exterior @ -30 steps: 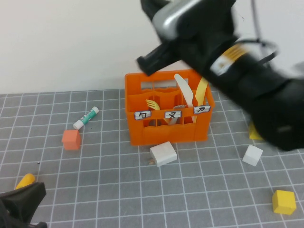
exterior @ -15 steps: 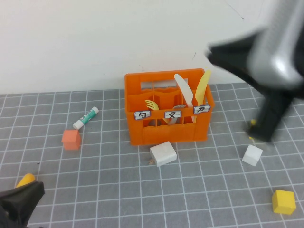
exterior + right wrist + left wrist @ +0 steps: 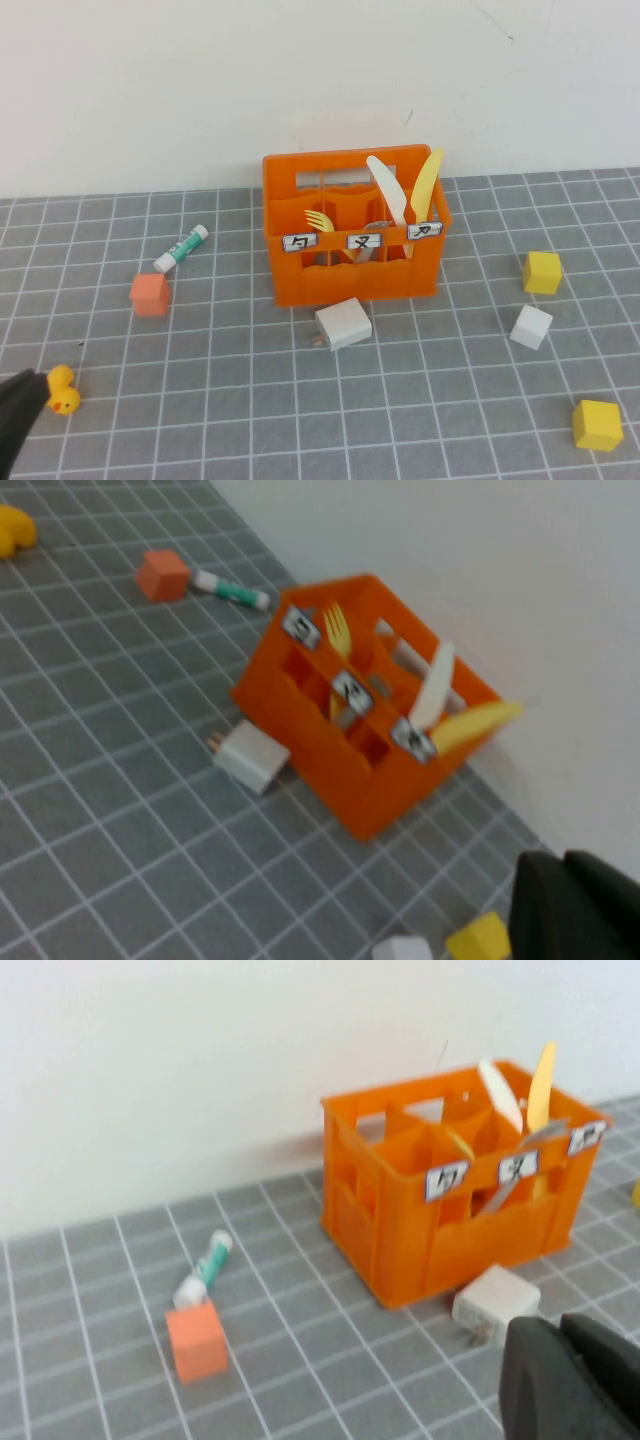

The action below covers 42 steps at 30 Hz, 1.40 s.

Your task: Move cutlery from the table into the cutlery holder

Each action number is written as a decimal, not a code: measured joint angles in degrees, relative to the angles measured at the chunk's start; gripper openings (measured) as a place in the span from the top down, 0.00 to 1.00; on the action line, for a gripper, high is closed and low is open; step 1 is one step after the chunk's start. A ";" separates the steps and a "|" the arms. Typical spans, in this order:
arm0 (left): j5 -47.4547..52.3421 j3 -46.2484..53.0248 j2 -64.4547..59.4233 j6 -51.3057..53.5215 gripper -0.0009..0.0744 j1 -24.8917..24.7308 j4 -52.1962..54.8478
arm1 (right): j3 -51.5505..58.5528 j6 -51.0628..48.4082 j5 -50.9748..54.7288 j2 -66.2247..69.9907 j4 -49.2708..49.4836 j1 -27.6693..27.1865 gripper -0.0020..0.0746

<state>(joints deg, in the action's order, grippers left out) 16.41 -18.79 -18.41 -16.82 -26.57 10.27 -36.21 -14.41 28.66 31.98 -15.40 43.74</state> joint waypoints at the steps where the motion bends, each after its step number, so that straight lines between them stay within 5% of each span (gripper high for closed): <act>1: 0.12 0.00 1.11 0.60 0.99 0.00 0.00 | 1.94 2.19 0.87 -2.99 -1.30 0.00 0.97; 15: 1.78 4.04 5.74 6.43 0.99 0.00 0.45 | 17.08 7.15 7.60 -27.11 -2.32 0.00 0.97; 42: 2.02 6.15 7.87 7.11 0.99 0.44 -0.54 | 17.08 7.15 8.00 -27.79 4.07 0.00 0.97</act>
<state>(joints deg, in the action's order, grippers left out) 18.43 -12.64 -10.54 -9.71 -26.13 9.73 -19.13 -7.26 36.66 4.18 -11.33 43.74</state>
